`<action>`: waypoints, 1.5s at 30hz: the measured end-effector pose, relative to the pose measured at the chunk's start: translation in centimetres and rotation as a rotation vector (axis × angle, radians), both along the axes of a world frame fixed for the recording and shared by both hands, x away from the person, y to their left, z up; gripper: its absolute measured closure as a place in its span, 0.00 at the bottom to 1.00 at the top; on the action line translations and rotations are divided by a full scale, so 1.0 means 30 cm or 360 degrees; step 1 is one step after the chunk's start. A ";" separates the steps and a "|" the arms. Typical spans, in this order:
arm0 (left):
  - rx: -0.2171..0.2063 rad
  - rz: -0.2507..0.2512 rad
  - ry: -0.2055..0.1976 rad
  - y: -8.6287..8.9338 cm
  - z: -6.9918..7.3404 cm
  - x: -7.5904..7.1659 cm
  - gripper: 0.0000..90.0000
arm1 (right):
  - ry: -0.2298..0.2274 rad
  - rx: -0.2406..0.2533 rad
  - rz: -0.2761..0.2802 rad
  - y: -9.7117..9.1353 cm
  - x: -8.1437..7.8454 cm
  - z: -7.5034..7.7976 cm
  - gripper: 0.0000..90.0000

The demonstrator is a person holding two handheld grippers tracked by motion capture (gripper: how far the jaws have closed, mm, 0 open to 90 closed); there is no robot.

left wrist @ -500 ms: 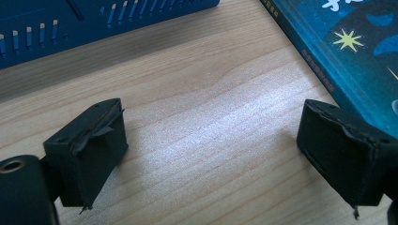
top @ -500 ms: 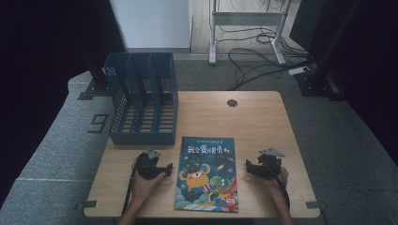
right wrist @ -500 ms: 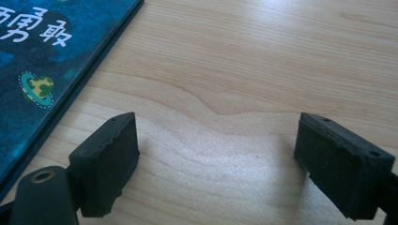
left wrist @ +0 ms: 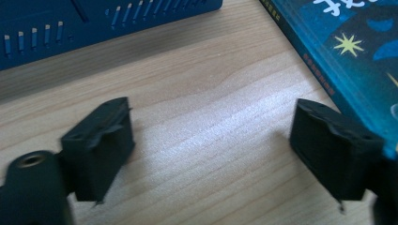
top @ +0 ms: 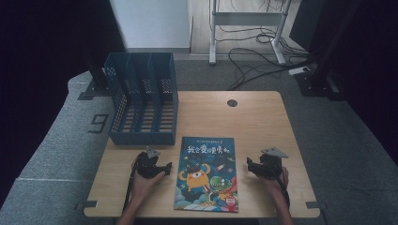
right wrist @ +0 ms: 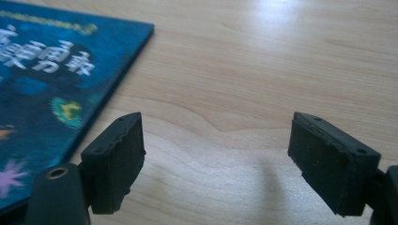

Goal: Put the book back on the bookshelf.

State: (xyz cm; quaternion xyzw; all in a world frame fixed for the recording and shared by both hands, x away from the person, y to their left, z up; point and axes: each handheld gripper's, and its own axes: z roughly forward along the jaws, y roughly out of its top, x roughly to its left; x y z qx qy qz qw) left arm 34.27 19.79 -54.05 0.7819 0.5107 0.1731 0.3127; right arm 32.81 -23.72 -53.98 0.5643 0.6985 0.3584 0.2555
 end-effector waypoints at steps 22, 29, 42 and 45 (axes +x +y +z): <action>-0.0208 -0.0040 -0.0125 -0.090 0.144 -0.048 0.17 | -0.0008 0.0270 0.0232 0.139 -0.009 0.075 0.21; -0.0243 -0.0057 -0.0097 -0.114 0.110 -0.062 0.22 | 0.0024 0.0238 0.0205 0.138 -0.028 0.042 0.21; -0.0218 -0.0197 0.0006 -0.214 0.062 -0.106 0.21 | 0.0077 0.0128 0.0231 0.188 -0.026 0.003 0.19; -0.0198 -0.0215 0.0022 -0.234 0.047 -0.110 0.20 | 0.0083 0.0109 0.0232 0.200 -0.022 -0.005 0.19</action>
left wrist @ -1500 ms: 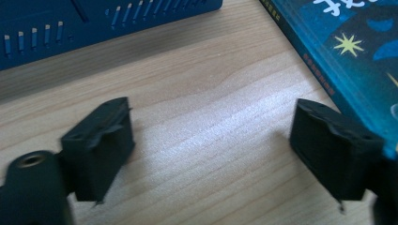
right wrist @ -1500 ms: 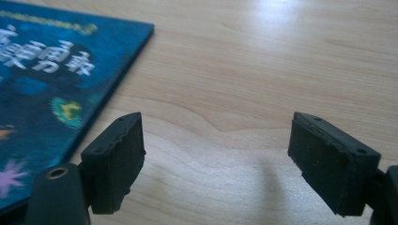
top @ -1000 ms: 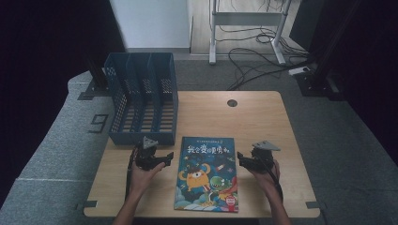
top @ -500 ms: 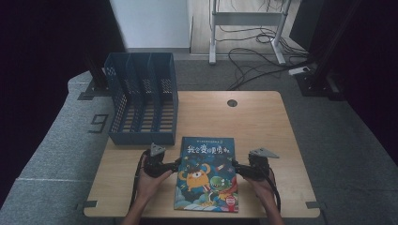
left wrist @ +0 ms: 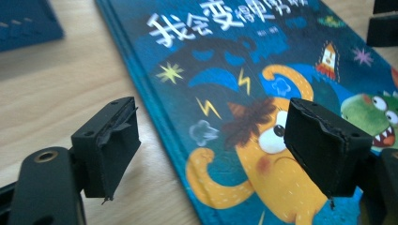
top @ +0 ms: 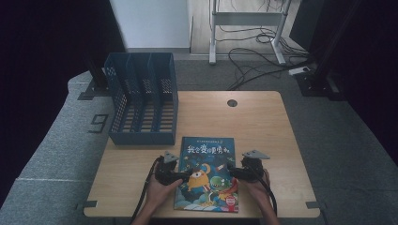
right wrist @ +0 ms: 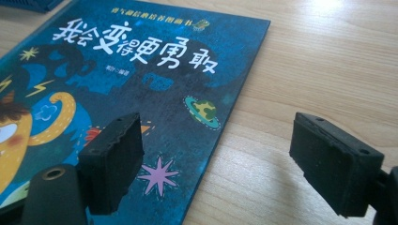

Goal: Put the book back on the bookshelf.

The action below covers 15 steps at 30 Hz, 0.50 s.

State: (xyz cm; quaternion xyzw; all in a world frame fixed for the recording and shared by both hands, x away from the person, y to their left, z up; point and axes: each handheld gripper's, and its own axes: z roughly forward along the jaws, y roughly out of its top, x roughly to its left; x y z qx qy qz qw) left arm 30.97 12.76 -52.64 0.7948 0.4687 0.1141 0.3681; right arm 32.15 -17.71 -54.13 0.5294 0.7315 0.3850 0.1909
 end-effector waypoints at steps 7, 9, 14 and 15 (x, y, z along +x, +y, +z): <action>0.0044 -0.0027 0.0043 -0.023 -0.026 -0.003 0.17 | 0.0008 -0.0013 0.0018 0.017 0.000 -0.010 0.19; 0.0051 -0.0027 0.0050 -0.029 -0.033 -0.003 0.17 | 0.0016 -0.0024 0.0019 0.019 0.001 -0.013 0.19; 0.0049 -0.0027 0.0062 -0.030 -0.042 0.002 0.16 | 0.0026 -0.0023 0.0037 0.030 0.003 -0.024 0.19; 0.0052 -0.0028 0.0064 -0.030 -0.044 0.003 0.16 | 0.0028 -0.0025 0.0046 0.035 0.003 -0.026 0.19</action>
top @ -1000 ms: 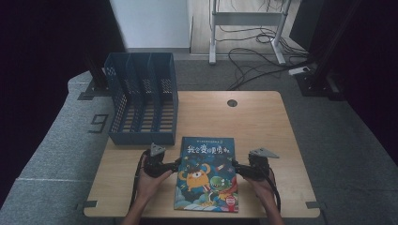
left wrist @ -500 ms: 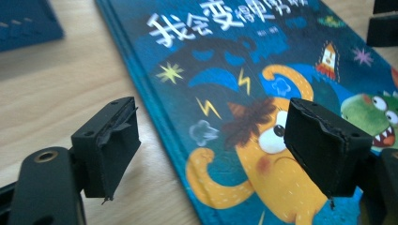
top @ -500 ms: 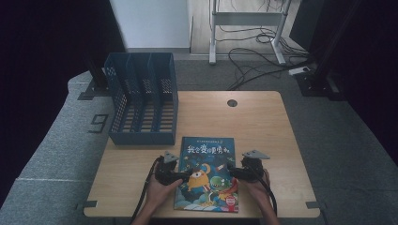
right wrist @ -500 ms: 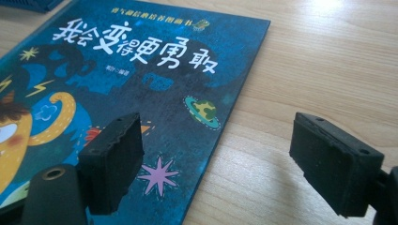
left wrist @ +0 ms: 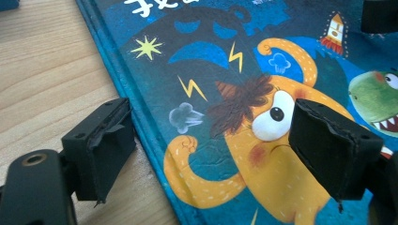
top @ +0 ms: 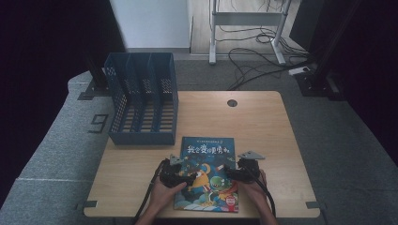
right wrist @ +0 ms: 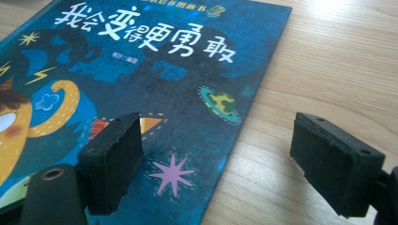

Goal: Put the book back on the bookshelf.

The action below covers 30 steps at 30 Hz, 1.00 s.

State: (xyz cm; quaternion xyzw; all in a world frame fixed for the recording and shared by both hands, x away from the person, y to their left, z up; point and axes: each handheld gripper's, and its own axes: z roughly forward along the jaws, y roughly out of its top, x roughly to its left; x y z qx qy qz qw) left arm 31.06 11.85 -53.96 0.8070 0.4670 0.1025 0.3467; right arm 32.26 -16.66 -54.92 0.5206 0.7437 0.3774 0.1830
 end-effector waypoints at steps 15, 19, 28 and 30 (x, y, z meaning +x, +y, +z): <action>0.0042 -0.0011 -0.0011 -0.006 -0.003 -0.002 0.16 | 0.0015 0.0036 0.0071 0.030 0.000 -0.007 0.24; 0.0038 -0.0009 -0.0011 -0.006 -0.003 -0.002 0.15 | 0.0020 0.0038 0.0091 0.035 0.001 -0.006 0.25; 0.0056 -0.0007 -0.0024 -0.010 -0.004 -0.006 0.16 | 0.0030 0.0040 0.0091 0.038 0.004 -0.004 0.24; 0.0045 -0.0014 -0.0018 -0.007 -0.003 -0.004 0.16 | 0.0039 0.0056 0.0076 0.037 0.007 -0.001 0.25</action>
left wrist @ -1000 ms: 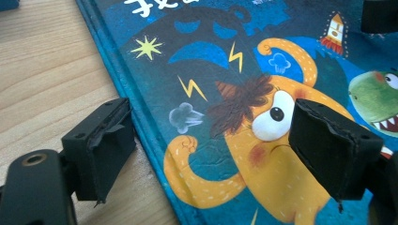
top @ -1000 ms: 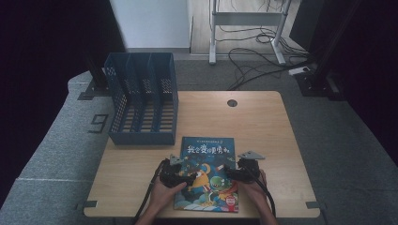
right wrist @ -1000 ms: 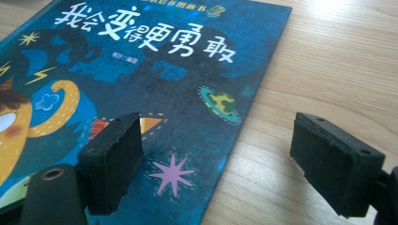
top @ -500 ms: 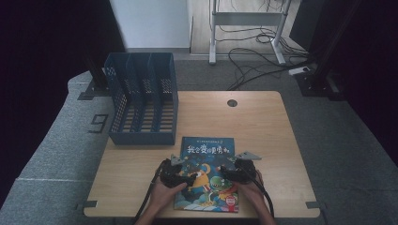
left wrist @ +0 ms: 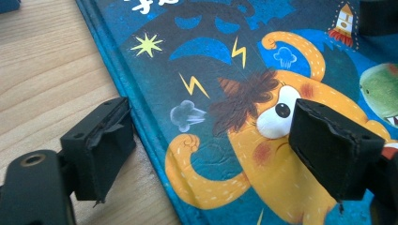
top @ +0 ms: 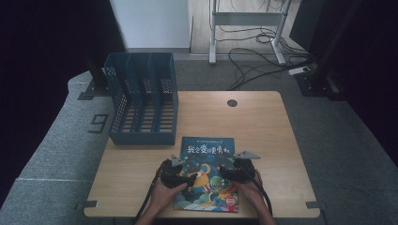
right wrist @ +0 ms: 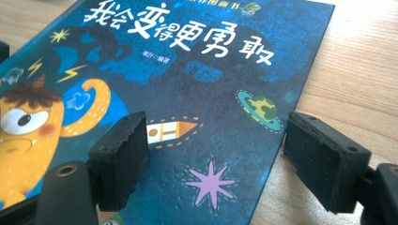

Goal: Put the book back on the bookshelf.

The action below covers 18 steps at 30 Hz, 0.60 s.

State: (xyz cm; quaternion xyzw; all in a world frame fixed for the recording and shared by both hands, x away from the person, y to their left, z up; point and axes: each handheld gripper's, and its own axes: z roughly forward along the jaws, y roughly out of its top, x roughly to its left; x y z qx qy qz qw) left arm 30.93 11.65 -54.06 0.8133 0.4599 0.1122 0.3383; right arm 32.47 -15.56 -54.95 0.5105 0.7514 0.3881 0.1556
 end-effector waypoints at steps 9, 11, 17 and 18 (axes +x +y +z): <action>-0.0022 0.0003 -0.0011 0.009 -0.001 -0.001 0.19 | 0.0075 0.0120 -0.0076 -0.011 0.010 0.008 0.27; -0.0022 0.0002 -0.0010 0.010 -0.001 -0.001 0.19 | 0.0092 0.0153 -0.0087 -0.015 0.012 0.010 0.27; -0.0036 0.0000 -0.0008 0.014 -0.001 0.000 0.20 | 0.0127 0.0260 -0.0131 -0.030 0.014 0.014 0.29; -0.0048 0.0000 -0.0006 0.017 -0.002 0.000 0.20 | 0.0129 0.0274 -0.0133 -0.032 0.014 0.016 0.29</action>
